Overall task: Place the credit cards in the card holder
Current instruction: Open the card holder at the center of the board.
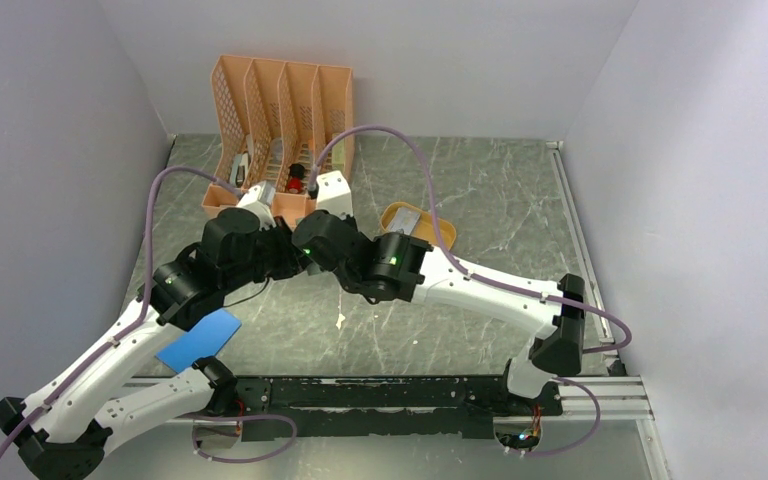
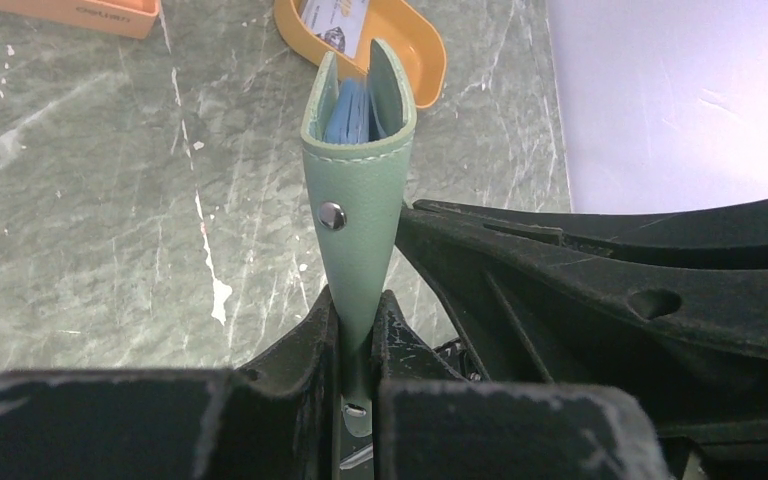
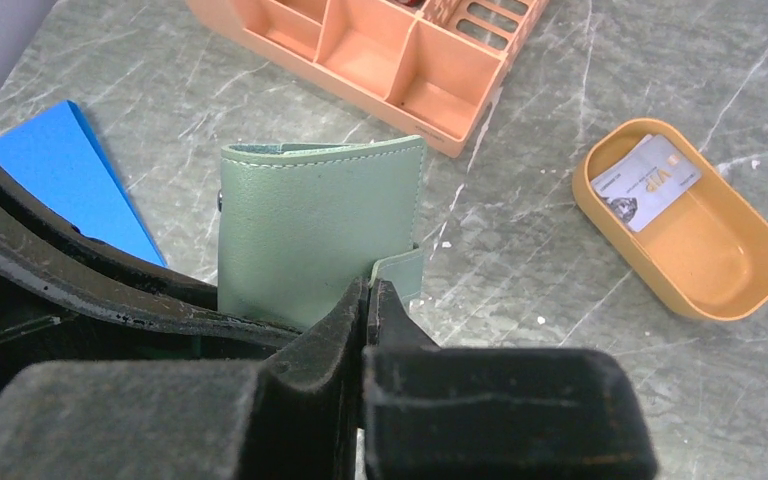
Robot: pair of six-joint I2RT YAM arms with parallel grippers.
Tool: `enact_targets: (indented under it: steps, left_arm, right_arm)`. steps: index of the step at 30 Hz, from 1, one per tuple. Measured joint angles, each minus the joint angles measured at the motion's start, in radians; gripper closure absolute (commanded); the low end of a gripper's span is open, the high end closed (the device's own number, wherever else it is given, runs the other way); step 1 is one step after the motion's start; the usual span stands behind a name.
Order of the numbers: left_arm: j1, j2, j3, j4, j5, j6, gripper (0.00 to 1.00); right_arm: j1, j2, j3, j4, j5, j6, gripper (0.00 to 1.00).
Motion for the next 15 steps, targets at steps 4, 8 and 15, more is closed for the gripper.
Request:
enact_targets:
  steps: [4, 8, 15]
  left_arm:
    - [-0.002, 0.0, -0.015, 0.004, -0.006, -0.001, 0.95]
    - [-0.011, 0.0, -0.036, 0.022, -0.004, -0.004, 0.95]
    - [-0.014, 0.003, -0.073, 0.08, 0.023, -0.015, 0.95]
  right_arm:
    - [-0.003, -0.025, -0.047, 0.013, -0.003, 0.032, 1.0]
    - [-0.013, -0.065, -0.102, 0.03, -0.022, 0.069, 1.0]
    - [-0.04, -0.13, -0.182, 0.062, -0.068, 0.114, 1.0]
